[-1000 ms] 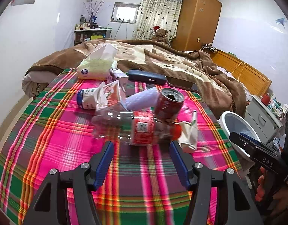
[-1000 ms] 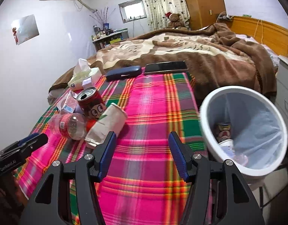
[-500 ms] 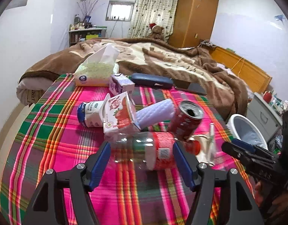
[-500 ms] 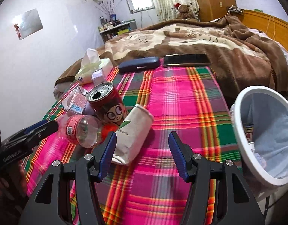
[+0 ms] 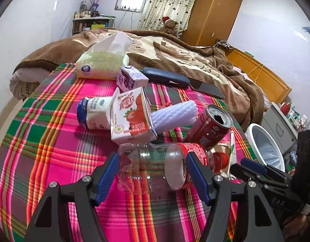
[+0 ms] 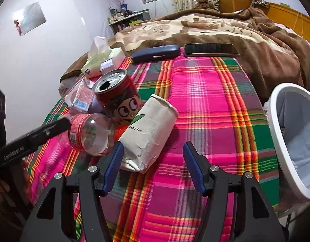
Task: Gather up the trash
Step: 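Grasp the clear red-label plastic bottle with the left gripper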
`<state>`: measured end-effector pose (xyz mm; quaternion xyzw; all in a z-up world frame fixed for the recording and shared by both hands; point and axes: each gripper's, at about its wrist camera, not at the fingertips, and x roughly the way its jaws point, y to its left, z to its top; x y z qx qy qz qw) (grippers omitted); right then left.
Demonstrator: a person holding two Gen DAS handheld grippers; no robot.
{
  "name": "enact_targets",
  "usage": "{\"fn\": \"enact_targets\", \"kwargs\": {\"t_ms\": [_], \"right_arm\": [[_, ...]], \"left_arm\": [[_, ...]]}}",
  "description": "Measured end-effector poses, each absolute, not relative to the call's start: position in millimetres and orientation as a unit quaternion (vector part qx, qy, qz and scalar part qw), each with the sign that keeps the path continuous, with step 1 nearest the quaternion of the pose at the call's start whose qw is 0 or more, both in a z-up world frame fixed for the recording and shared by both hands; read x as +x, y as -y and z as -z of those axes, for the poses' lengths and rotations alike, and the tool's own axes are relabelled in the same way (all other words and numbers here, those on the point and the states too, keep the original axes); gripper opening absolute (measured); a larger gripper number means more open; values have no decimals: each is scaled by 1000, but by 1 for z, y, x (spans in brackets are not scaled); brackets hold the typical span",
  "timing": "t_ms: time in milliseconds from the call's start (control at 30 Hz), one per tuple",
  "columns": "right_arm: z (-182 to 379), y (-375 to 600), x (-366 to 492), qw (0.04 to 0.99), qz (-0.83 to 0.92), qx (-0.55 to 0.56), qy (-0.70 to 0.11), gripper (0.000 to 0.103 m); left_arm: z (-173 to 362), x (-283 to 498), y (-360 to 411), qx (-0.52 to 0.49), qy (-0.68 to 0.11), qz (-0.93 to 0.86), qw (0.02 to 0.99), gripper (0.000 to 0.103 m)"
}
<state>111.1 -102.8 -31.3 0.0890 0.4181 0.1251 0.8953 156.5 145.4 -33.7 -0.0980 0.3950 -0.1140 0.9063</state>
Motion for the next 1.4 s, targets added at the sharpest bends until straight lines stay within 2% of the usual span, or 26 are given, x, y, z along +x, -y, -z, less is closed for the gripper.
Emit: {"fn": "enact_targets", "kwargs": {"t_ms": [300, 467, 567, 700, 1033, 1267, 1300, 1400], "right_arm": [[32, 135, 105, 904, -51, 57, -420, 63], [30, 148, 104, 906, -40, 75, -415, 63], [29, 151, 102, 908, -44, 83, -408, 63], [24, 150, 106, 911, -63, 103, -395, 63], [21, 147, 114, 910, -68, 112, -393, 63], [20, 147, 114, 909, -70, 111, -394, 63], [20, 145, 114, 910, -71, 110, -394, 63], [20, 142, 116, 910, -75, 110, -393, 63]], "left_arm": [[36, 127, -122, -82, -410, 153, 895, 68], [30, 107, -99, -43, -415, 193, 888, 68], [17, 101, -95, 2, -387, 182, 904, 68], [7, 116, -90, 18, -380, 205, 902, 76], [29, 155, -55, 89, -427, 246, 866, 76], [45, 160, -51, 82, -447, 257, 853, 76], [46, 159, -53, 79, -446, 259, 853, 72], [48, 156, -67, 37, -448, 252, 857, 70]]}}
